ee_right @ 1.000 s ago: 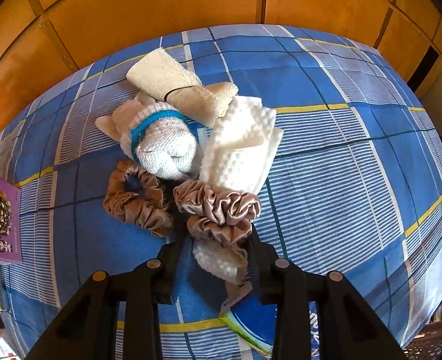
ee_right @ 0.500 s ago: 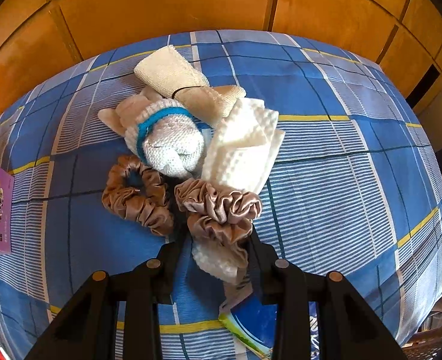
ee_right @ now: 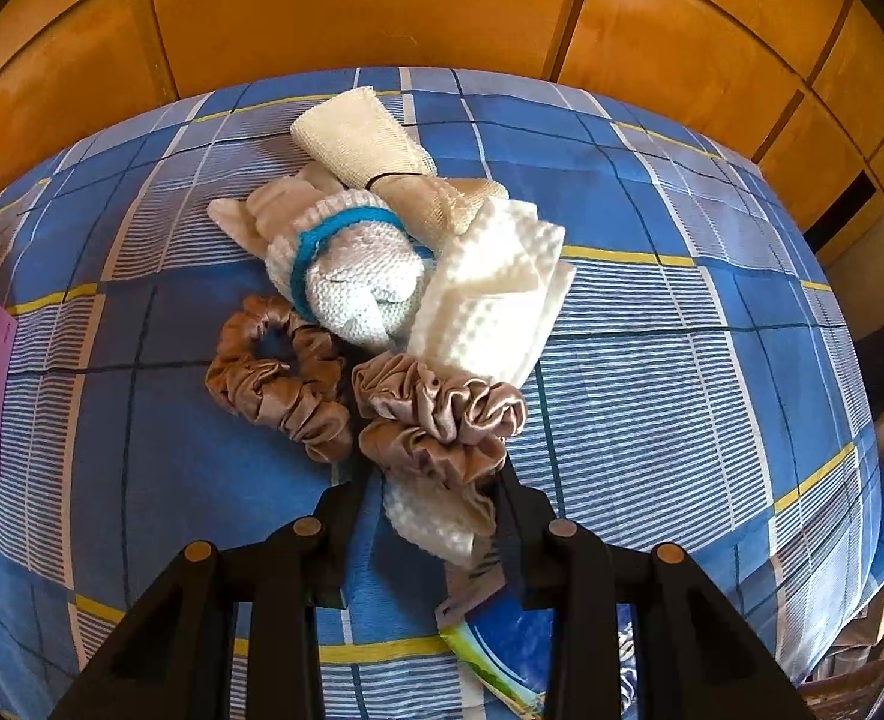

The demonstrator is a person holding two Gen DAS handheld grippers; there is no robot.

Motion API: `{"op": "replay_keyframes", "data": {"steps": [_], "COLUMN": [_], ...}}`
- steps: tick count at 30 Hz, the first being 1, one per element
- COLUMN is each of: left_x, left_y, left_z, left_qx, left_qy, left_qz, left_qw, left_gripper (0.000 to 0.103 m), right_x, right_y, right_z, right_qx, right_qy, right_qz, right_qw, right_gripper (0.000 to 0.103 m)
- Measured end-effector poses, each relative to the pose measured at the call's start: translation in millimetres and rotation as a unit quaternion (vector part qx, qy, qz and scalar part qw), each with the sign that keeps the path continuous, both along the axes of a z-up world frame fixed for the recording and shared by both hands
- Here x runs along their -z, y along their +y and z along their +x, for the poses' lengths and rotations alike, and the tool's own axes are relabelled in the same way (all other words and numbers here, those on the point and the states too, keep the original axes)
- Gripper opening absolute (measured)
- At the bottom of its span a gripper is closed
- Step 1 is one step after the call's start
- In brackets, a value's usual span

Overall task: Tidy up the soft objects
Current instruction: 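Carry the plastic bag into the gold tray and open the left gripper while the right grasps the brown scrunchie, then carry the brown scrunchie into the gold tray and release it with the right gripper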

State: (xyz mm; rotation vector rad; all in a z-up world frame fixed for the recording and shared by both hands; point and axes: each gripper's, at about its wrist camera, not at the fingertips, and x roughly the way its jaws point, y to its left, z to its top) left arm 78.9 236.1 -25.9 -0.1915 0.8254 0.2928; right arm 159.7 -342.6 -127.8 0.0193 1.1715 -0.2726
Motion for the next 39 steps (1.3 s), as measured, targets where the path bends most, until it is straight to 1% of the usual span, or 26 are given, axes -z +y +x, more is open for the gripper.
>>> {"op": "replay_keyframes", "data": {"steps": [4,7,9,11,13,16,20,22,26,28,32,36,39], "left_x": [23.7,40.5,47.3,50.3,54.0,51.6,45.0,41.1,35.6,33.7,30.1,28.3,27.3], "left_y": [12.9,10.5,7.8,2.3,-4.6,-12.1,-19.2,-20.9,-22.5,-25.5,-28.1,-30.0,-32.2], "left_z": [-41.3,-59.0,-67.4,-73.7,-79.6,-84.1,-89.9,-92.9,-98.9,-101.8,-104.5,-104.8,-104.9], "left_qx": [-0.02,-0.025,-0.025,-0.022,-0.019,-0.015,-0.013,-0.012,-0.011,-0.009,-0.003,0.003,0.008], "left_qy": [0.014,0.024,0.022,0.018,0.013,0.001,-0.013,-0.018,-0.023,-0.027,-0.036,-0.038,-0.039], "left_qz": [0.013,0.014,0.013,0.015,0.03,0.03,0.049,0.053,0.06,0.072,0.076,0.074,0.073], "left_qw": [0.9996,0.9993,0.9994,0.9995,0.9993,0.9995,0.9986,0.9984,0.9979,0.997,0.9965,0.9965,0.9965], "left_gripper": [0.049,0.049,0.051,0.056,0.067,0.078,0.084,0.089,0.089,0.091,0.094,0.096,0.097], "right_x": [-2.9,-2.7,-4.3,-5.6,-5.2,-5.5,-5.4,-5.5,-6.5,-7.5,-12.6,-27.8,-48.2], "right_y": [5.6,11.8,11.1,10.0,10.0,11.5,11.2,11.4,14.8,17.8,27.0,34.7,42.4], "right_z": [-3.5,-5.1,-6.3,-6.5,-6.0,-6.5,-6.5,-6.7,-7.5,-8.7,-14.3,-16.7,-10.0], "right_qx": [-0.002,-0.004,-0.006,-0.008,-0.008,-0.008,-0.006,-0.006,-0.007,-0.007,-0.024,-0.033,-0.042], "right_qy": [-0.001,-0.001,-0.001,-0.002,-0.002,-0.001,-0.001,-0.002,-0.001,0.0,0.003,-0.014,-0.03], "right_qz": [-0.005,-0.012,-0.016,-0.019,-0.022,-0.024,-0.025,-0.027,-0.036,-0.038,-0.029,-0.011,0.0], "right_qw": [1.0,1.0,1.0,1.0,1.0,1.0,1.0,1.0,0.999,0.999,0.999,0.999,0.999], "right_gripper": [0.033,0.033,0.033,0.033,0.033,0.033,0.033,0.033,0.033,0.032,0.031,0.031,0.031]}}
